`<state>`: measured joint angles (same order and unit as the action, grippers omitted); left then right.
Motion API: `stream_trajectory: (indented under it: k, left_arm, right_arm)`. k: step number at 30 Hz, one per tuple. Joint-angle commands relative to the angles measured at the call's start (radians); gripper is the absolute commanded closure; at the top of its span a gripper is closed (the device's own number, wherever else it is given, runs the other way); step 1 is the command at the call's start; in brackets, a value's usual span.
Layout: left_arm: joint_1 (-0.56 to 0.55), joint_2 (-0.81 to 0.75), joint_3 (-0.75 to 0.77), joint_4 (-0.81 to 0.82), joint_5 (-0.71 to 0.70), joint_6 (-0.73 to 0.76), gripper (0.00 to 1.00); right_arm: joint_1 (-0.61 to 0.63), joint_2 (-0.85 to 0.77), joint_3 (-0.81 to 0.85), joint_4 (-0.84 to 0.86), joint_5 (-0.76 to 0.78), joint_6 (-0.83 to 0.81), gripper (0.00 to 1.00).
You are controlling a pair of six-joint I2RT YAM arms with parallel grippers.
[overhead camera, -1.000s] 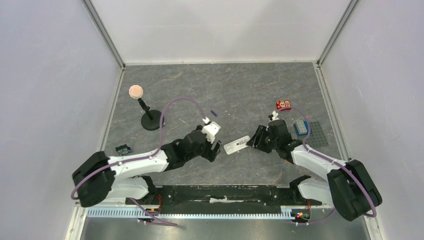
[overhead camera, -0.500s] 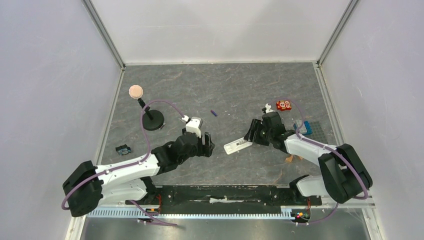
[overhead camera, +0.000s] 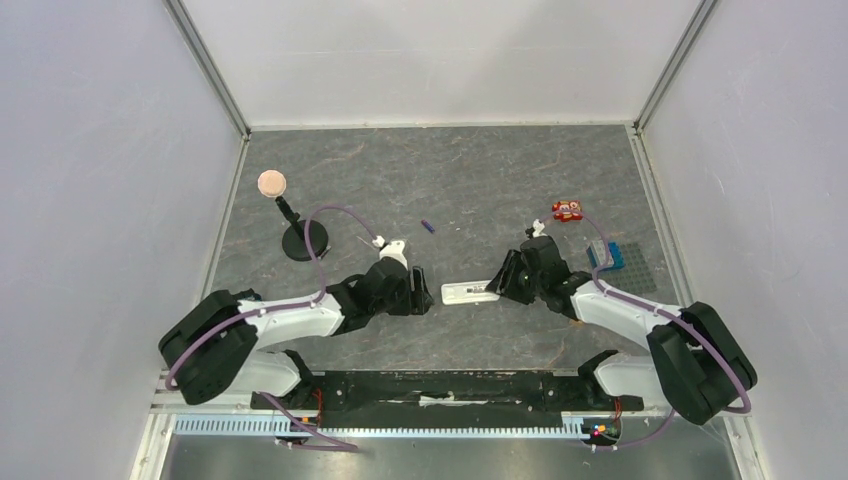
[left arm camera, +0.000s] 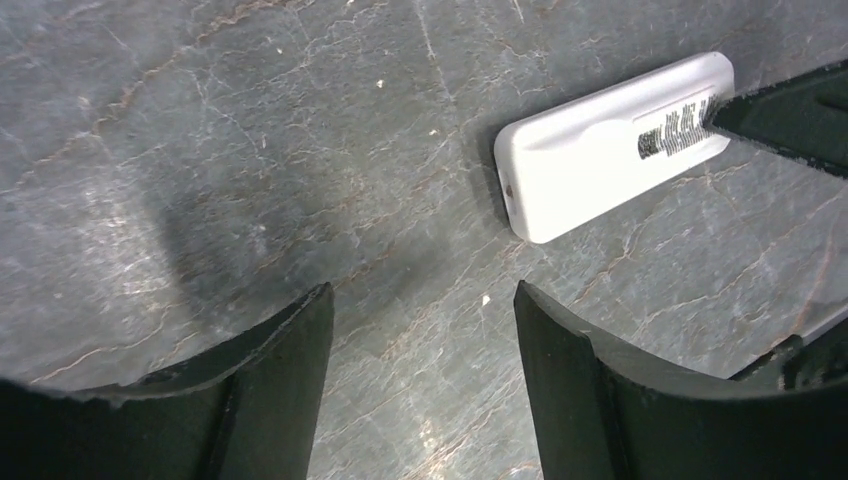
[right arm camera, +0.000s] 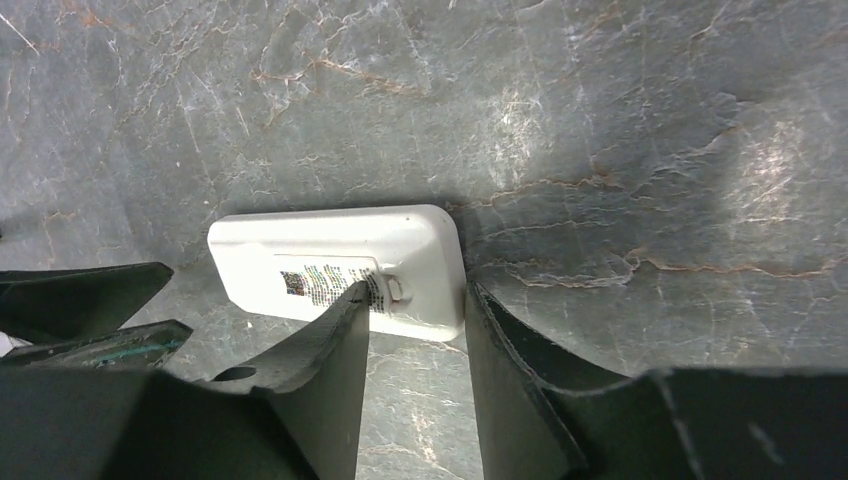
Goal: Load the batteries into the remote control
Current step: Adjust the remote control at the center of the board.
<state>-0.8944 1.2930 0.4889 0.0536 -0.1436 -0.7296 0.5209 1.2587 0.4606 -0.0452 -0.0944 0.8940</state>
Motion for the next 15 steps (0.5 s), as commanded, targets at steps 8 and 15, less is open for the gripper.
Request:
stream_trajectory:
  k: [8, 15]
  left_arm:
    - [0.067, 0.087, 0.093, 0.149, 0.167, -0.11, 0.29]
    - [0.082, 0.189, 0.132, 0.189, 0.22, -0.136, 0.31]
  right_arm:
    - [0.014, -0.027, 0.118, -0.161, 0.083, -0.08, 0.38]
    - [0.023, -0.023, 0.182, -0.203, 0.106, -0.118, 0.53]
